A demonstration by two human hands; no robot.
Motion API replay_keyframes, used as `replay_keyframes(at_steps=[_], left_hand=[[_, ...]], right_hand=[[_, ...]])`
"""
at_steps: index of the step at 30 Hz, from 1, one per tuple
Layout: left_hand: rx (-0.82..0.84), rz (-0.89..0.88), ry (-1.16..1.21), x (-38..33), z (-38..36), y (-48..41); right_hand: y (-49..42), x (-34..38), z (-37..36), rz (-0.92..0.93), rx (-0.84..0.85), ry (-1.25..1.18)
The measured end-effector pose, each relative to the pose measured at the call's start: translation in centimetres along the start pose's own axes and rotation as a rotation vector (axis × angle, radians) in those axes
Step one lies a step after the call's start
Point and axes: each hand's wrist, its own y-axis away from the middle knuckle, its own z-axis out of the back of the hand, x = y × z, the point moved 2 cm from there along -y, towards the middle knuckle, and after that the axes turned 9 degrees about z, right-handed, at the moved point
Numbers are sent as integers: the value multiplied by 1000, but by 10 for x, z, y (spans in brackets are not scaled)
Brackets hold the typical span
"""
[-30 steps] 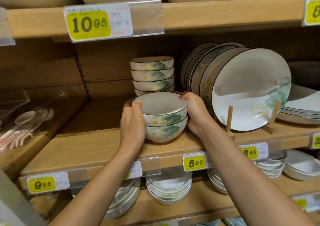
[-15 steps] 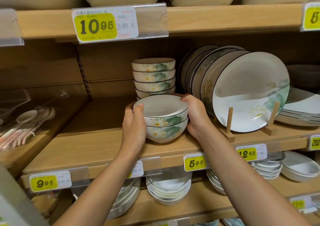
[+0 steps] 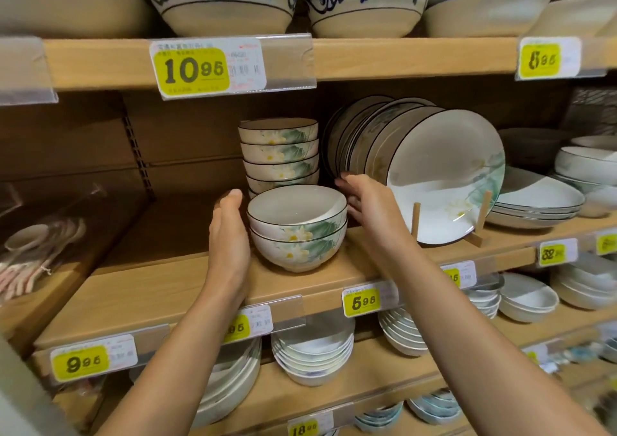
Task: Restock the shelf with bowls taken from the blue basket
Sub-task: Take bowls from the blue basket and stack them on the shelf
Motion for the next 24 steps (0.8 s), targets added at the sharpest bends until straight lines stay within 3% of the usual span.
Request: replay_keyframes(at_steps=[5, 10, 15, 20, 24], left_hand=[[39, -102, 33, -20, 7, 38], [-93, -151, 37, -31, 29, 97], [-255, -172, 57, -27, 75, 171], [-395, -72, 92, -11, 142, 236], [-472, 23, 56, 16, 203, 273]], right_hand=[[33, 25, -8, 202, 66, 98], [54, 41, -10, 272, 75, 89], [104, 43, -21, 317, 157, -83], [173, 20, -61, 136, 353, -275], [237, -9, -102, -41, 523, -282]])
